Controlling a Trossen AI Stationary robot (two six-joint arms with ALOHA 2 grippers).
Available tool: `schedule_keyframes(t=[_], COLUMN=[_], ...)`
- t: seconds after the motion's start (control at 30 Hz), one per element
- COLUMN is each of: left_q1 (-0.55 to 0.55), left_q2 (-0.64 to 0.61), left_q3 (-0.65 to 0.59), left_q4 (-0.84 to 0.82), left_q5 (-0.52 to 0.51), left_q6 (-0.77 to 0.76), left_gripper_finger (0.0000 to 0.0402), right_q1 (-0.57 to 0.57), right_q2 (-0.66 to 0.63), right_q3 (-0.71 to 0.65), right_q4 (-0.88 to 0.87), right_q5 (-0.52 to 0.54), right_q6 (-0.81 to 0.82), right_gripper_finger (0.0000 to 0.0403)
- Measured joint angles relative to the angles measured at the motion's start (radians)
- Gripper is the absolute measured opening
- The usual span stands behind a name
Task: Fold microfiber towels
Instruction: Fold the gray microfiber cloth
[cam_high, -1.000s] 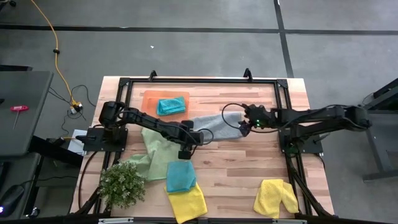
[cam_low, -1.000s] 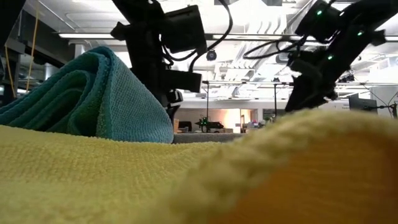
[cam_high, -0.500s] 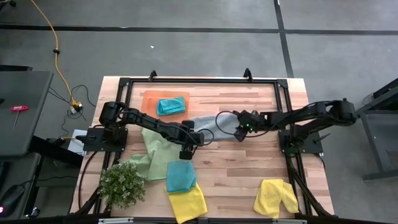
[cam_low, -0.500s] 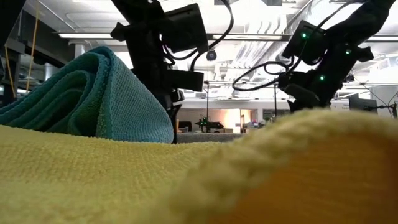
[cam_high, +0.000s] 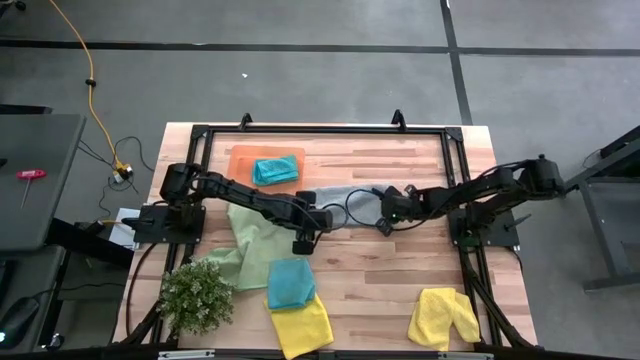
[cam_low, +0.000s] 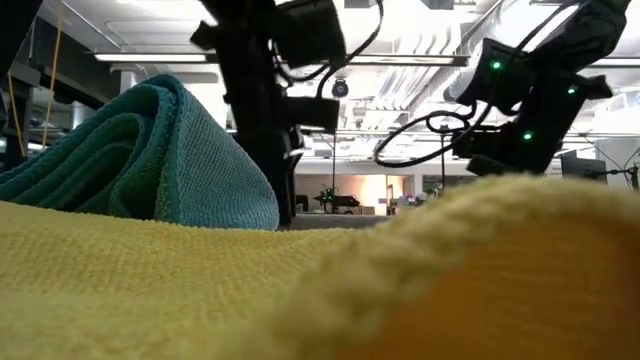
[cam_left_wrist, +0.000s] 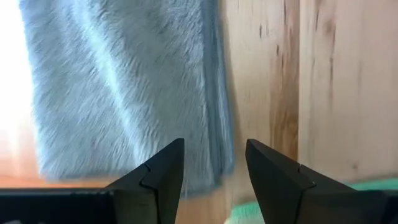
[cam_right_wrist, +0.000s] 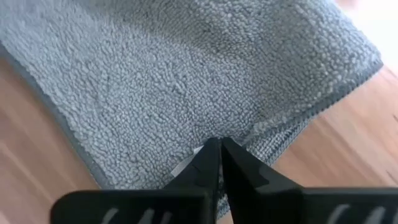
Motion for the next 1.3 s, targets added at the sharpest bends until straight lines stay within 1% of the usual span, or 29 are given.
schedule_keyframes(t=[0.2, 0.27, 0.33, 0.43, 0.47, 0.53, 0.57, 0.63, 0.8, 0.97, 1.13, 1.3], left_q1=[-0.019, -0.022, -0.02, 0.003, 0.015, 0.043, 0.06, 0.091, 0.165, 0.22, 0.243, 0.249], left_q2=[-0.032, -0.04, -0.047, -0.04, -0.038, -0.02, -0.012, 0.014, 0.061, 0.09, 0.094, 0.105], left_q3=[0.09, 0.101, 0.099, 0.09, 0.081, 0.067, 0.065, 0.064, 0.064, 0.064, 0.063, 0.065], left_q4=[-0.091, -0.066, -0.046, 0.073, 0.121, 0.239, 0.258, 0.295, 0.312, 0.301, 0.304, 0.303], left_q5=[-0.006, -0.023, -0.073, -0.105, -0.097, -0.045, -0.019, -0.004, 0.013, 0.105, 0.208, 0.219], left_q6=[0.032, 0.057, 0.091, 0.172, 0.202, 0.259, 0.281, 0.315, 0.359, 0.337, 0.306, 0.304], left_gripper_finger=[0.0162, 0.0163, 0.0163, 0.0161, 0.0159, 0.0154, 0.0149, 0.0135, 0.0077, 0.0011, 0.0002, 0.0], right_q1=[0.095, 0.136, 0.176, 0.227, 0.24, 0.259, 0.263, 0.269, 0.271, 0.271, 0.271, 0.271], right_q2=[-0.063, -0.077, -0.082, -0.085, -0.087, -0.089, -0.088, -0.088, -0.089, -0.089, -0.089, -0.089], right_q3=[-0.004, -0.004, -0.004, -0.006, -0.007, -0.008, -0.008, -0.008, -0.008, -0.008, -0.008, -0.008], right_q4=[-0.189, -0.256, -0.294, -0.318, -0.319, -0.314, -0.313, -0.311, -0.304, -0.3, -0.298, -0.296], right_q5=[0.002, 0.002, 0.011, 0.027, 0.033, 0.037, 0.039, 0.043, 0.045, 0.045, 0.045, 0.045], right_q6=[0.091, 0.13, 0.166, 0.196, 0.198, 0.208, 0.215, 0.216, 0.211, 0.208, 0.205, 0.205], right_gripper_finger=[0.0004, 0.0002, 0.0002, 0.0001, 0.0001, 0.0001, 0.0001, 0.0001, 0.0, 0.0, 0.0, 0.0])
